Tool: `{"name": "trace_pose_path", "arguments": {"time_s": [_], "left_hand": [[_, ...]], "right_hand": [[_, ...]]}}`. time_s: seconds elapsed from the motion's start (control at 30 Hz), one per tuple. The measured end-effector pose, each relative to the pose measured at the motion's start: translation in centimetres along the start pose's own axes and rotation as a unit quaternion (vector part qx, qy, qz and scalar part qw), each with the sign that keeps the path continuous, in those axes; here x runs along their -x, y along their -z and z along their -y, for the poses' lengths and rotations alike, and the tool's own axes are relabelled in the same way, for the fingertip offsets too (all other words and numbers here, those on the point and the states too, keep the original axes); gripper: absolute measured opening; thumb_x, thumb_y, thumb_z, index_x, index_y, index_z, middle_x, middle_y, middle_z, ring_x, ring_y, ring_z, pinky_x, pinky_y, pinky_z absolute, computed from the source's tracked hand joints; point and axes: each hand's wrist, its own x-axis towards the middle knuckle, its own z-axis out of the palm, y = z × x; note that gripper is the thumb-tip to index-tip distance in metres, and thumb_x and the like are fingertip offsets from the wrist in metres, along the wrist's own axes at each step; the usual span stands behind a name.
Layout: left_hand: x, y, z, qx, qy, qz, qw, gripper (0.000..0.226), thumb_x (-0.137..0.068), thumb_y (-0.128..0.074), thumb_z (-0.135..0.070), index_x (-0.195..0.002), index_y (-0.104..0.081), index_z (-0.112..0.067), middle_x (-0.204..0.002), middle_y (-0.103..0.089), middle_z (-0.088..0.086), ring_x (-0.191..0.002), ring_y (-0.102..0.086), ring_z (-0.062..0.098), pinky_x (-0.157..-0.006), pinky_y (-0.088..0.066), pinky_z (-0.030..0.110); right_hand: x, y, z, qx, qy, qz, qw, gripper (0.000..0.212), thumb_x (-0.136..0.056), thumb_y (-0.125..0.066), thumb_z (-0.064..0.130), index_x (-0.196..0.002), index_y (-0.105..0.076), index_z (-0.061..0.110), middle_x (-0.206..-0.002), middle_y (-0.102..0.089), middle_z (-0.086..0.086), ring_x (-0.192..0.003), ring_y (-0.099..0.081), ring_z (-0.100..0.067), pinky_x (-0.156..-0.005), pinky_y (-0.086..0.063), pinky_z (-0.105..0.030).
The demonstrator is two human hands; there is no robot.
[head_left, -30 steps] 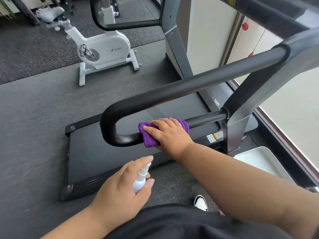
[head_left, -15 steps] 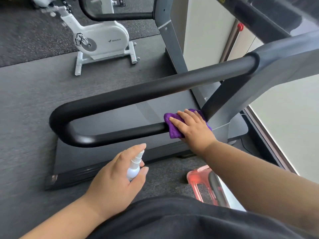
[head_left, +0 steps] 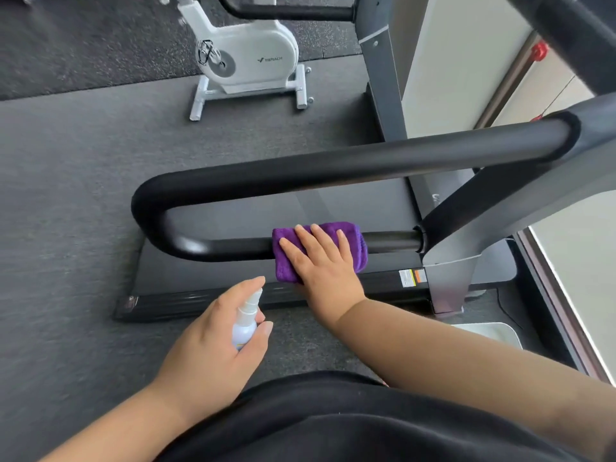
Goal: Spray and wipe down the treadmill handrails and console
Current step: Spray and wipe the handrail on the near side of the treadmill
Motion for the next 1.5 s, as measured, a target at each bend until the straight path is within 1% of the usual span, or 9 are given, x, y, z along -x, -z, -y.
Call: {"name": "trace_pose_path", "arguments": {"time_s": [0.1,0.3,0.57,0.83,0.97,1.07,1.2,1.33,1.5], "left_hand": [[0.2,0.8,0.3,0.001,0.01,-0.003,1.0,0.061,-0.082,-0.054,-0.052,-0.131,-0.024,-0.072,-0.105,-0.059,-0.029,-0.098,-0.059,-0.006,-0.086,-0.036,0.002],[1.3,3.2,2.8,0.005,0.027,-0.006,1.0,0.065,-0.082,-0.06,-0.047,-0.13,-0.025,-0.074,-0.105,-0.061,-0.026,-0.096,-0.062,-0.003,-0.084,-0.037,0.001],[0.8,6.4,7.0,-0.011,0.008,0.001,1.0,0.081,-0.087,-0.073,-0.025,-0.127,-0.025,-0.076,-0.106,-0.065,-0.018,-0.1,-0.059,-0.007,-0.086,-0.036,0.0],[-1.6,6.4,8.0,0.023,0.025,0.004,0.999,0.058,-0.086,-0.058,-0.045,-0.126,-0.024,-0.071,-0.107,-0.062,-0.022,-0.094,-0.058,-0.003,-0.082,-0.041,0.008],[-3.1,5.2,7.3,0.038,0.044,0.012,0.998,0.055,-0.087,-0.054,-0.046,-0.13,-0.025,-0.062,-0.101,-0.057,-0.028,-0.089,-0.056,-0.001,-0.073,-0.046,0.021],[-4.5,3.8,6.6,0.014,0.045,0.031,0.998,0.053,-0.091,-0.055,-0.042,-0.128,-0.023,-0.062,-0.098,-0.054,-0.029,-0.082,-0.051,0.004,-0.069,-0.042,0.027],[-7.1,1.5,6.0,-0.021,0.089,0.075,0.993,0.045,-0.097,-0.051,-0.037,-0.128,-0.026,-0.057,-0.114,-0.055,-0.015,-0.07,-0.053,0.012,-0.053,-0.04,0.028],[-8.8,0.0,5.5,-0.056,0.124,0.085,0.987,0.039,-0.098,-0.05,-0.033,-0.127,-0.029,-0.049,-0.098,-0.055,-0.011,-0.063,-0.055,0.007,-0.037,-0.038,0.025],[-9.2,-1.1,4.4,-0.088,0.138,0.076,0.983,0.033,-0.099,-0.05,-0.034,-0.125,-0.031,-0.044,-0.083,-0.052,-0.013,-0.053,-0.053,0.01,-0.032,-0.035,0.022]], "right_hand": [[-1.4,-0.4,2.4,-0.014,0.013,0.006,1.0,0.105,-0.07,-0.086,0.023,-0.153,-0.022,0.031,-0.158,-0.03,-0.002,-0.146,-0.024,-0.03,-0.115,0.001,-0.053],[-3.1,-1.0,6.7,-0.025,0.051,0.006,0.998,0.097,-0.075,-0.08,0.018,-0.154,-0.026,0.029,-0.16,-0.027,-0.003,-0.147,-0.022,-0.029,-0.115,0.003,-0.053],[-4.1,-2.2,10.4,0.011,0.102,-0.048,0.994,0.088,-0.07,-0.083,0.022,-0.148,-0.043,0.027,-0.153,-0.042,-0.002,-0.14,-0.039,-0.029,-0.113,-0.023,-0.057],[-0.7,-1.8,9.2,-0.004,0.153,-0.025,0.988,0.067,-0.077,-0.076,0.019,-0.14,-0.053,0.026,-0.141,-0.056,0.0,-0.129,-0.052,-0.027,-0.109,-0.038,-0.054],[2.1,-0.7,7.5,-0.086,0.054,0.039,0.994,0.064,-0.075,-0.08,0.019,-0.135,-0.059,0.022,-0.13,-0.063,-0.004,-0.112,-0.063,-0.031,-0.095,-0.051,-0.047],[3.6,0.7,5.9,-0.122,-0.017,0.027,0.992,0.065,-0.069,-0.083,0.019,-0.13,-0.063,0.021,-0.125,-0.066,-0.002,-0.104,-0.065,-0.032,-0.085,-0.055,-0.047],[5.5,2.3,4.0,-0.148,-0.015,0.007,0.989,0.068,-0.066,-0.086,0.02,-0.13,-0.063,0.021,-0.123,-0.066,0.0,-0.102,-0.065,-0.03,-0.083,-0.056,-0.047],[6.5,2.9,2.2,-0.148,0.011,0.003,0.989,0.07,-0.063,-0.09,0.02,-0.128,-0.064,0.017,-0.12,-0.067,-0.003,-0.099,-0.067,-0.03,-0.081,-0.057,-0.048],[6.9,3.2,-0.2,-0.164,0.038,0.008,0.986,0.07,-0.063,-0.091,0.021,-0.128,-0.065,0.016,-0.119,-0.068,-0.005,-0.097,-0.068,-0.031,-0.08,-0.057,-0.048]]}}
